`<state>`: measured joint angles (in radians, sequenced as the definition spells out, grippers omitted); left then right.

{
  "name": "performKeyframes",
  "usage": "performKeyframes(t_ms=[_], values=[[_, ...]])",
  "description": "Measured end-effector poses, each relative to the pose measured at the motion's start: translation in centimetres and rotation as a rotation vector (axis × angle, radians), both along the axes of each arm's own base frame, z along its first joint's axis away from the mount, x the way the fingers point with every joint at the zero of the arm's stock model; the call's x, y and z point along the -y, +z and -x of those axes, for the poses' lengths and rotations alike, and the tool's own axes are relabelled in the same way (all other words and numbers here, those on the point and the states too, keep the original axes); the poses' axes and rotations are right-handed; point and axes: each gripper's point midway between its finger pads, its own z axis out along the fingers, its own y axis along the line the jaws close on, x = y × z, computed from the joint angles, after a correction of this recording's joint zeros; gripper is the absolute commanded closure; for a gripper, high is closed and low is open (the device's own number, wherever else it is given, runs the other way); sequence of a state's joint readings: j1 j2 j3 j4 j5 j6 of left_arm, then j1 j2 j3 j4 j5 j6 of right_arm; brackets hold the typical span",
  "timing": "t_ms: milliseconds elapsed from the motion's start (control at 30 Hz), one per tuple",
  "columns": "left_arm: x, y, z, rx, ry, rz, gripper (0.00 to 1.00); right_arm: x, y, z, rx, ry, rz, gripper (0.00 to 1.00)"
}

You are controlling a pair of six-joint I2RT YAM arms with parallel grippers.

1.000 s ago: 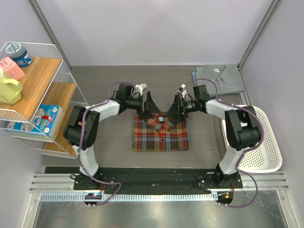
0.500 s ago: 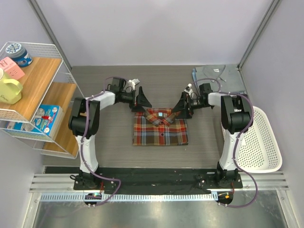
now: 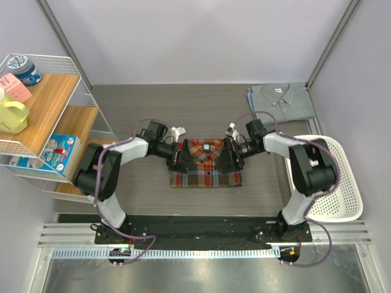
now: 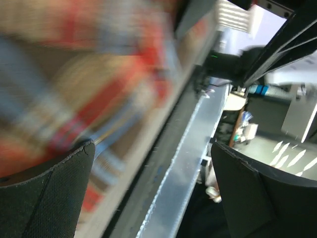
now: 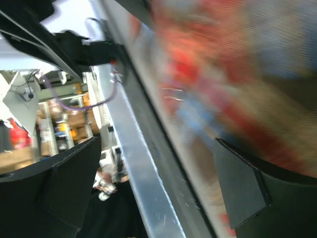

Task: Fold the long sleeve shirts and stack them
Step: Fold the shirt

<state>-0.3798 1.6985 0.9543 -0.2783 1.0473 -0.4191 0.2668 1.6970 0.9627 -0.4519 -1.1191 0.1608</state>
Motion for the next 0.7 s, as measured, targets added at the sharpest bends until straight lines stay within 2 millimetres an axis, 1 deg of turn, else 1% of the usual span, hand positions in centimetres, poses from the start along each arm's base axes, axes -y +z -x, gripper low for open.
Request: performKeyframes(t_ms=[67,100,133,200,267,300,367,433,500,533,567,600,633,667,700], values=[[-0.8,-3.5,-0.3,-0.08,0.031,-0.063,0.0,1.1,-4.1,0.4,-0.103,-0.015,0.062,0.0],[-1.3,-4.8,-0.5,-0.116,0.046,-0.082,0.0,1.7,-5.4,0.5,-0.17,-0.025,0.06,0.0],[-1.6,-5.0,-0.6,-0.147,0.049,-0.066,0.0,2.0,-5.5,0.4,-0.214,-0.031,0.031,0.0],[-2.1,-4.6,-1.0,-0.14,0.05,-0.053,0.0,2.7,-5.0,-0.1,-0.242,-0.032,-0.002,0.0],[-2.4,-4.1,-1.0,-0.092,0.034,-0.056,0.0,3.6,-4.8,-0.5,-0.219,-0.037,0.018,0.0],[-2.5,-3.8,-0.8,-0.06,0.02,-0.063,0.0,3.9,-4.6,-0.5,-0.197,-0.033,0.036,0.0],[-2.5,-2.3,0.2,0.01,-0.021,-0.065,0.0,4.2,-3.7,-0.4,-0.16,-0.03,0.066,0.0],[-1.6,-0.2,1.6,0.088,-0.08,-0.053,0.0,3.8,-2.0,-0.1,-0.111,-0.017,0.07,0.0],[0.1,1.7,3.5,0.154,-0.151,-0.02,0.0,2.4,-0.4,0.8,-0.054,0.01,0.057,0.0],[0.8,2.3,4.2,0.173,-0.176,-0.004,0.0,1.7,0.1,1.6,-0.029,0.033,0.049,0.0],[1.6,2.5,5.0,0.184,-0.202,0.012,0.0,0.9,0.2,2.5,-0.022,0.056,0.043,0.0],[2.1,2.3,5.6,0.179,-0.216,0.021,0.0,0.3,-0.1,3.4,-0.028,0.079,0.041,0.0],[2.4,1.7,5.9,0.161,-0.222,0.021,0.0,-0.3,-1.0,4.3,-0.054,0.099,0.045,0.0],[2.4,0.9,6.0,0.138,-0.218,0.013,0.0,-0.5,-1.9,4.8,-0.081,0.106,0.056,0.0],[2.4,-0.4,6.0,0.102,-0.209,-0.005,0.0,-0.4,-3.3,5.3,-0.124,0.108,0.076,0.0]])
